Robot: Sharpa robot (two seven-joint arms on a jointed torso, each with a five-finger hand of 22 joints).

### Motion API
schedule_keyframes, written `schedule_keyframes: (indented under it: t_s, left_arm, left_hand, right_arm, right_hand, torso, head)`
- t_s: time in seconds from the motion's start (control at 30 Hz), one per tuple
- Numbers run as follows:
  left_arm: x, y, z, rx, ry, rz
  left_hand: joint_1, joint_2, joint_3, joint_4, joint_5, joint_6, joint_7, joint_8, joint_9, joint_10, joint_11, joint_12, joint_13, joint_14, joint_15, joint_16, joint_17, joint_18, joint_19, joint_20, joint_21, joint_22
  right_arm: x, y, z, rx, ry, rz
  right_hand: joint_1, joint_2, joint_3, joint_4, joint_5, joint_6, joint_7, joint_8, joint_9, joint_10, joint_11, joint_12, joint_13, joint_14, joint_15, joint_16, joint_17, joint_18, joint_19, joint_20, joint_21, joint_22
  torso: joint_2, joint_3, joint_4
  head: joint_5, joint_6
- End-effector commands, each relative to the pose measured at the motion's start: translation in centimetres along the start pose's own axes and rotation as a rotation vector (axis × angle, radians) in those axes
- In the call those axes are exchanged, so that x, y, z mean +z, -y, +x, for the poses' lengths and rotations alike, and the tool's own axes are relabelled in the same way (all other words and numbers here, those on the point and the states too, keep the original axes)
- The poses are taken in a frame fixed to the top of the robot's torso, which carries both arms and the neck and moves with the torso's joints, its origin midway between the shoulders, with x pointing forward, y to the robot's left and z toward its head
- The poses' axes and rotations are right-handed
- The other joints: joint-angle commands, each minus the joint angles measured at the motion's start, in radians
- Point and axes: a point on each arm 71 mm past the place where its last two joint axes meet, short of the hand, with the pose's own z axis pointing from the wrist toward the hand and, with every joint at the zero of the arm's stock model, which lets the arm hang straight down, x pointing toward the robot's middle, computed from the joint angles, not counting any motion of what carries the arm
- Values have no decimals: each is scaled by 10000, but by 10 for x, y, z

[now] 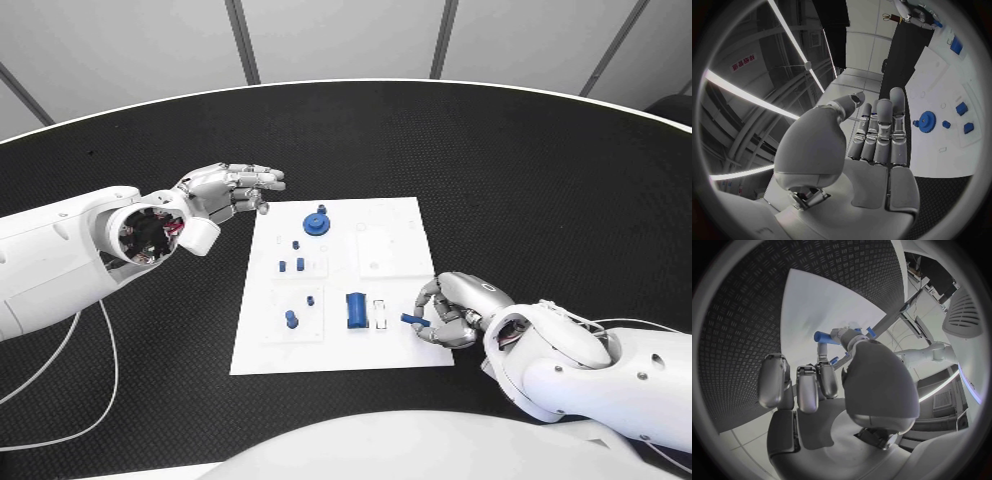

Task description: Assemble the parts on the task board

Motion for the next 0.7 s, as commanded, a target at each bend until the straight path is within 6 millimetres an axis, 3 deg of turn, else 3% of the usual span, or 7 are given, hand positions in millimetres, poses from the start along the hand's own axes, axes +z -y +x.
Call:
schedule_keyframes:
  t_s: [0.03, 0.43, 0.7]
  left_arm:
    - [0, 0, 0, 0, 1, 1]
    - [1, 0, 1, 1, -32, -10]
    - [1, 0, 2, 3, -43, -16]
  left_hand:
    - [17, 70, -24, 13, 31, -20, 7, -66, -13, -63, 27, -60, 3, -35, -1, 44, -8, 155, 21, 19, -53, -15]
    - [17, 70, -24, 13, 31, -20, 7, -66, -13, -63, 27, -60, 3, -35, -1, 44, -8, 155, 21, 19, -53, -15]
    - [17, 70, -24, 13, 31, -20, 7, -66, -13, -63, 27, -60, 3, -35, -1, 44, -8, 155, 21, 19, -53, -15]
  right_arm:
    - [2, -2, 1, 188, -21, 10]
    - [19, -12, 8, 887, -109, 57]
    - [29, -21, 12, 1000, -147, -133]
  right_hand:
    - [-142, -9, 770, -733, 61, -10, -70, 63, 18, 385, 2, 57, 1544, 929, 3, 36, 2001, -164, 564, 29, 58, 2016]
    - [-785, 25, 663, -584, -151, -28, -204, 174, 200, 455, -97, 144, 1599, 944, -73, 65, 2069, -180, 596, -24, 154, 2046]
    - [-1142, 71, 602, -385, -130, 14, -256, 204, 242, 495, -141, 203, 1638, 961, -111, 99, 2148, -209, 639, -60, 313, 2087]
  torso:
    - [13, 6, -1]
    - [27, -7, 26]
    - [26, 11, -1]
  head:
    - [24, 14]
    - [23, -10]
    - [51, -14]
